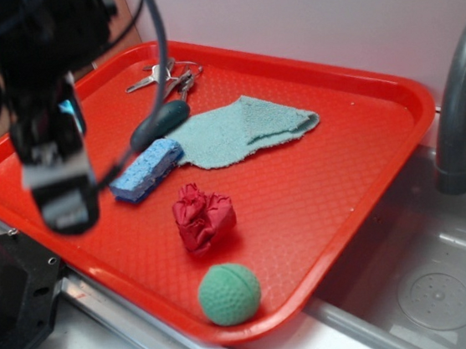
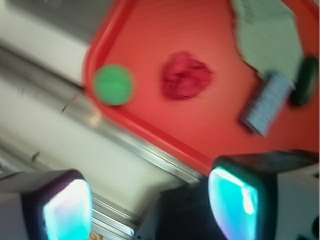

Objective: Grab the green ball.

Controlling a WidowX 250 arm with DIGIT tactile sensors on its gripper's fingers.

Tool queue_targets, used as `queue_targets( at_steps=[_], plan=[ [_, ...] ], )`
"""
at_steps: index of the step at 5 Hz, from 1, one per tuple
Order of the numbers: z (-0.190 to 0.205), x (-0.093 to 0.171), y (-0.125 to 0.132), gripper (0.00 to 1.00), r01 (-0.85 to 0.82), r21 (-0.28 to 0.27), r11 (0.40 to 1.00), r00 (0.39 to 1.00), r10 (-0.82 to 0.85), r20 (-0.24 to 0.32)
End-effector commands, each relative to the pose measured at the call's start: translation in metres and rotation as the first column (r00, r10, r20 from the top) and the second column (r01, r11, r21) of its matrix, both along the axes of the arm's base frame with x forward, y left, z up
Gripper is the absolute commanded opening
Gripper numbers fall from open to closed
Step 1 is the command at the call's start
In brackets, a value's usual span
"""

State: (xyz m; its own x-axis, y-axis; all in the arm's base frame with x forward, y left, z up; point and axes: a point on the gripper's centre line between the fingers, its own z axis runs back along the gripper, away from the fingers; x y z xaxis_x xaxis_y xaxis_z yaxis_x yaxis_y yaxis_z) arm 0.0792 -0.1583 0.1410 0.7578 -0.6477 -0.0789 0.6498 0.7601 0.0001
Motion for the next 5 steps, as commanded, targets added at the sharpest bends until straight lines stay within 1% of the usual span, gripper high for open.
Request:
queue_targets(
  at_steps=[1, 2, 3, 4, 5],
  plan=[
    [0.01, -0.007, -0.002, 1.0, 0.004, -0.03, 1.0, 1.0, -0.003, 0.03],
    [0.01, -0.007, -0.002, 1.0, 0.004, -0.03, 1.0, 1.0, -0.003, 0.03],
    [-0.03, 0.025, -0.007, 1.0, 0.16, 0.013, 0.987, 0.98, -0.161, 0.119],
    [-0.05, 0.055, -0.027, 1.0, 0.218, 0.023, 0.976, 0.97, -0.219, 0.11],
    [-0.071, 0.066, -0.038, 1.0, 0.261, 0.047, 0.964, 0.962, -0.263, 0.065]
  ],
)
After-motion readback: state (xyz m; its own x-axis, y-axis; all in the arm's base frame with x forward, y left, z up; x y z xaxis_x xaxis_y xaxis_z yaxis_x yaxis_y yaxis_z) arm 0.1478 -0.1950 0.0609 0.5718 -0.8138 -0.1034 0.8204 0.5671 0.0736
